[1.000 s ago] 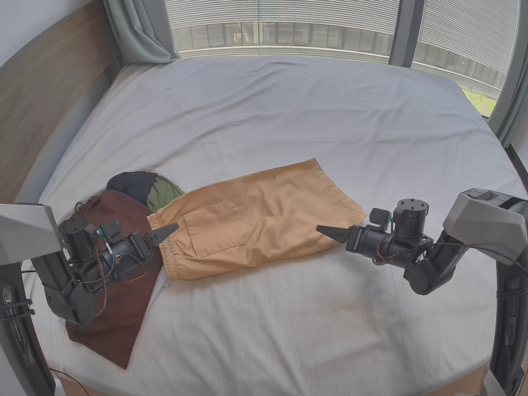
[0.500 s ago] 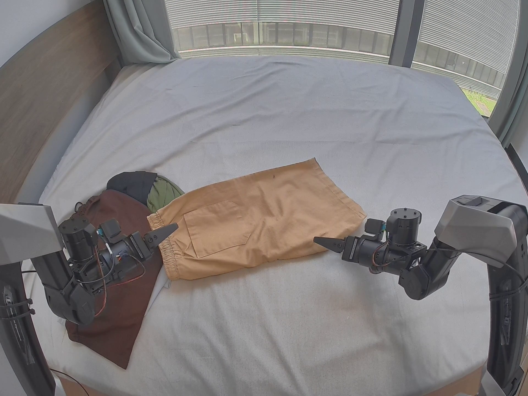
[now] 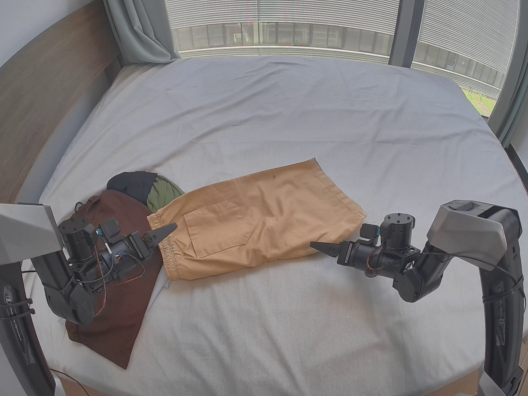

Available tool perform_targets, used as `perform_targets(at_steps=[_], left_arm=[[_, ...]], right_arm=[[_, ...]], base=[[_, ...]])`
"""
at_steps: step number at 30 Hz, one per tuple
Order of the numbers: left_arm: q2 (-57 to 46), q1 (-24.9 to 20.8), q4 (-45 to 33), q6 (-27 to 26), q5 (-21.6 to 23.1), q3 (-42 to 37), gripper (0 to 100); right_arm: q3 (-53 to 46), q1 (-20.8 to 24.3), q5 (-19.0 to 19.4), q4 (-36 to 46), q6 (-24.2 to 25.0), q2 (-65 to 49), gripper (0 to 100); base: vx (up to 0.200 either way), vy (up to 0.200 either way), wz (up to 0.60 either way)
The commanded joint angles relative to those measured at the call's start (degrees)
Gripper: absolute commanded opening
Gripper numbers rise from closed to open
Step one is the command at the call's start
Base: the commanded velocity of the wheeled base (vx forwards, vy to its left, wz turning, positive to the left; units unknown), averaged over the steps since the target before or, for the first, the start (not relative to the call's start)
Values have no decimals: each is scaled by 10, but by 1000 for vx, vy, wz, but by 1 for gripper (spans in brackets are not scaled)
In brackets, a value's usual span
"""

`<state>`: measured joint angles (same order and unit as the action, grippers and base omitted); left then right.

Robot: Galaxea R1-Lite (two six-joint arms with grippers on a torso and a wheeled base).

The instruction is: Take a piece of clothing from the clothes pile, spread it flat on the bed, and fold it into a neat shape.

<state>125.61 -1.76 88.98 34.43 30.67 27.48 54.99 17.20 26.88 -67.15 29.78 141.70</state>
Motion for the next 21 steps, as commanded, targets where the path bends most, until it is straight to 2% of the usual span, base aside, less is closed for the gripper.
perform_targets(at_steps=[1,14,21], left_arm=[[0,0,1,0,0,-1,100],[-1,-2,1,0,0,-1,100],[-1,-2,1,1,0,-1,100]], right_arm=[[22,7,-2,0,6,28,100],[92,31,-26,-25,74,70,100],[100,36,-33,-40,90,79,100]], base=[[0,0,0],[0,0,0],[0,0,0]])
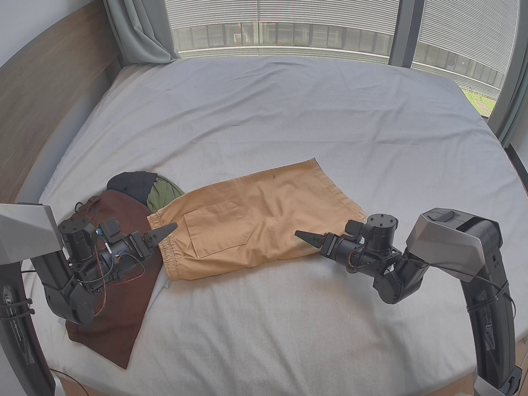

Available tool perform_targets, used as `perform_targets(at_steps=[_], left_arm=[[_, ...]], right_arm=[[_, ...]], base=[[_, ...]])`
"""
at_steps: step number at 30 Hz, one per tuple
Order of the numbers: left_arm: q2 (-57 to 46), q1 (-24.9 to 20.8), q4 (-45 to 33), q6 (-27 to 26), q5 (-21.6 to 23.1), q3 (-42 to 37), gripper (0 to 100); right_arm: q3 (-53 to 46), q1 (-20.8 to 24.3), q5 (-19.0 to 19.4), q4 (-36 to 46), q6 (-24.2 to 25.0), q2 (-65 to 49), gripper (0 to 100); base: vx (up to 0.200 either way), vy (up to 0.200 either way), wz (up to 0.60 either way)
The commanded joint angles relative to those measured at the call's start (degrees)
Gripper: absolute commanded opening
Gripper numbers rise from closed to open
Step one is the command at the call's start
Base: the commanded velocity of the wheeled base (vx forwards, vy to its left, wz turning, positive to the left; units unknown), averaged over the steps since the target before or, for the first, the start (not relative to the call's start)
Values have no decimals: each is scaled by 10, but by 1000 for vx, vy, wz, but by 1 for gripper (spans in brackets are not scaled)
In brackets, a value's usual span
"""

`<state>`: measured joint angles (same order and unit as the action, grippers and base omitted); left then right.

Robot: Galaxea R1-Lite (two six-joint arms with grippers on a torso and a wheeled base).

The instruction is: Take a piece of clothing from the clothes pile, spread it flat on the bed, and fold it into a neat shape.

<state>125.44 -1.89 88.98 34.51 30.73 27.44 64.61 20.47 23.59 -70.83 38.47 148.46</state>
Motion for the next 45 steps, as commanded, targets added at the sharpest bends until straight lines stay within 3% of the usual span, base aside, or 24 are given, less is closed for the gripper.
perform_targets(at_steps=[1,14,15,31,45], left_arm=[[1,0,1,0,0,0,100],[2,-1,1,0,0,0,100],[1,0,1,1,0,0,100],[-1,-5,1,5,5,3,100],[1,-2,1,-9,12,9,100]], right_arm=[[4,4,-1,-4,3,11,100],[12,4,-3,-5,5,17,100],[12,4,-3,-5,5,17,0],[4,4,-3,-5,3,17,0],[-96,7,-3,-18,-3,-37,0]], base=[[0,0,0],[0,0,0],[0,0,0],[0,0,0],[0,0,0]])
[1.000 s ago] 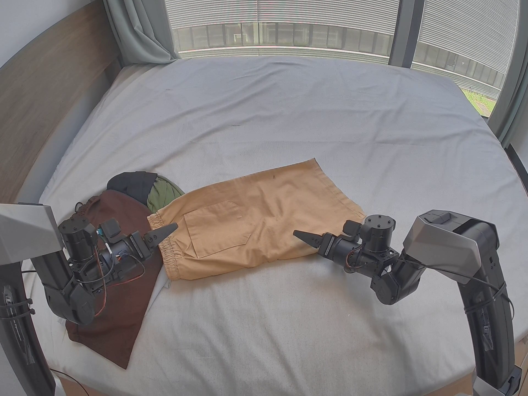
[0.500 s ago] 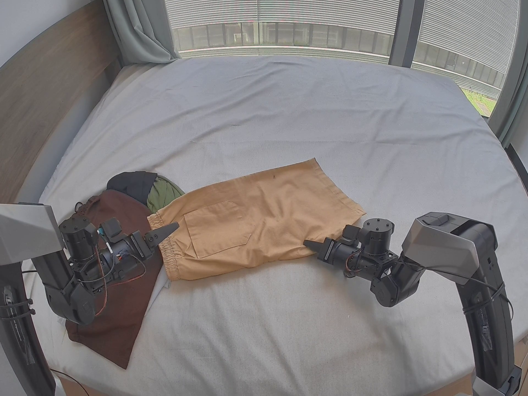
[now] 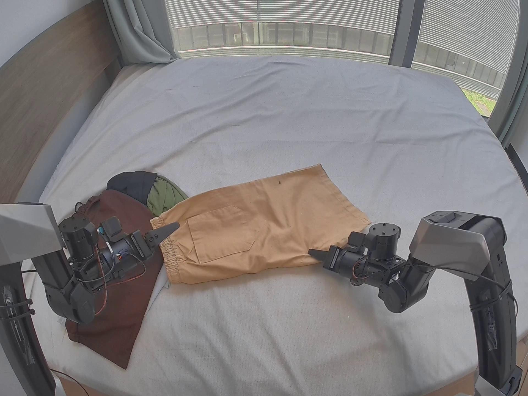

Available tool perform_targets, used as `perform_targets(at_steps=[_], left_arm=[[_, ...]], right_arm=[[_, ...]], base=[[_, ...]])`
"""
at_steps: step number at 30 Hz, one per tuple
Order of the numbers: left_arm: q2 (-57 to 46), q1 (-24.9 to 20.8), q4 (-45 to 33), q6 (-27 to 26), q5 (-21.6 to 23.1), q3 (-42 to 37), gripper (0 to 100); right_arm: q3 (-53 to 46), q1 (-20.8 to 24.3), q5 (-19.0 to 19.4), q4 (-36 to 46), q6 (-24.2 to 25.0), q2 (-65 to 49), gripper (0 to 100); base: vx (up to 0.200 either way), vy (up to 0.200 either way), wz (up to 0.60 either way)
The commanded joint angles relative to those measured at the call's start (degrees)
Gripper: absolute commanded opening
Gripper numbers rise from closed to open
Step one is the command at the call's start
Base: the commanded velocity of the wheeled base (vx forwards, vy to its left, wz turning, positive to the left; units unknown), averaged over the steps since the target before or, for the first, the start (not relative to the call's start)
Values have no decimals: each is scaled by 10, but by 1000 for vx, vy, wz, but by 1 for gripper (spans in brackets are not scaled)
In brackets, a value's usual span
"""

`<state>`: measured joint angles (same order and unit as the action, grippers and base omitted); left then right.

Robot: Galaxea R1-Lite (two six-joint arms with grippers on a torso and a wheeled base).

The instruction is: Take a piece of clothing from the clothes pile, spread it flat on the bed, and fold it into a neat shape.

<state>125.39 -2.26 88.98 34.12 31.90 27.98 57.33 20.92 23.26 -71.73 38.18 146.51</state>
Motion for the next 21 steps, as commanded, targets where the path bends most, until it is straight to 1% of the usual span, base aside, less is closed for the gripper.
perform_targets(at_steps=[1,5,9,12,15,21], left_arm=[[2,2,1,-13,0,2,100],[5,1,1,-27,1,0,100],[4,-3,1,-34,1,-6,100],[3,-3,1,-42,2,-7,100],[4,-4,1,-47,2,-9,100],[3,-13,1,-47,1,-10,100]], right_arm=[[-30,4,0,-10,0,-20,0],[-62,5,0,-11,-1,-33,0],[-102,6,-1,-12,-19,-53,0],[-136,6,-17,-14,-25,-68,0],[-170,6,-27,-36,-33,-75,0],[-237,7,-28,-61,-46,-76,0]], base=[[0,0,0],[0,0,0],[0,0,0],[0,0,0],[0,0,0],[0,0,0]])
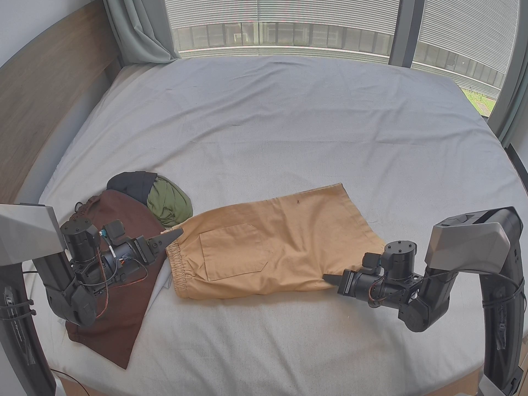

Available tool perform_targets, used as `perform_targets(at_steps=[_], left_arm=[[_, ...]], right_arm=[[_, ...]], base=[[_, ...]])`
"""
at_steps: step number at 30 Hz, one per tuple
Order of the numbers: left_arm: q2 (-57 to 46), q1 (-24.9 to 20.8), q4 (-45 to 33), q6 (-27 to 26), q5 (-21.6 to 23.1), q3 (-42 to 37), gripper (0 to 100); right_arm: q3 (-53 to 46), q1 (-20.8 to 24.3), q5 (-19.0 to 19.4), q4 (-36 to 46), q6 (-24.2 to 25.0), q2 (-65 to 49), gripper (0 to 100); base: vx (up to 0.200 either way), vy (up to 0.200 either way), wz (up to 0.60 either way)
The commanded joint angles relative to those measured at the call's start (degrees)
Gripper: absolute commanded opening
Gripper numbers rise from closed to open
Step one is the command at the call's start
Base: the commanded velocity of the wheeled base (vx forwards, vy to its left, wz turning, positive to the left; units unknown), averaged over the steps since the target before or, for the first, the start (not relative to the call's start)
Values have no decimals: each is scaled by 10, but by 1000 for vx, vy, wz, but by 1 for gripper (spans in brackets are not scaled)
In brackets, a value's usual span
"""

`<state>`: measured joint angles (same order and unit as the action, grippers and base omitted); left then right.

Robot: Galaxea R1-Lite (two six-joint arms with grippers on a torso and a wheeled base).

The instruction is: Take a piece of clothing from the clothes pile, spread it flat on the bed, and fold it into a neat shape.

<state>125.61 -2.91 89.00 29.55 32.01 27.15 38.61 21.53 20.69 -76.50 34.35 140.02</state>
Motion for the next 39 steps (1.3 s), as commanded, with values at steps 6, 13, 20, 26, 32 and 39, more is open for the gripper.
perform_targets(at_steps=[6,13,20,26,32,39], left_arm=[[1,-10,1,-1,0,-4,100],[0,-15,1,-2,0,-6,100],[-1,-15,0,-1,-1,-8,100],[-2,-24,1,-1,1,-21,100],[-2,-24,1,-2,9,-20,100],[0,-20,2,-16,14,-21,100]], right_arm=[[-100,8,-3,-37,-12,-17,0],[-154,25,-21,-55,-12,-26,0],[-179,35,-22,-61,-13,-30,0],[-184,32,-22,-60,-19,-27,0],[-187,26,-22,-60,-28,-24,0],[-187,21,-22,-61,-29,-26,100]], base=[[0,0,0],[0,0,0],[0,0,0],[0,0,0],[0,0,0],[0,0,0]])
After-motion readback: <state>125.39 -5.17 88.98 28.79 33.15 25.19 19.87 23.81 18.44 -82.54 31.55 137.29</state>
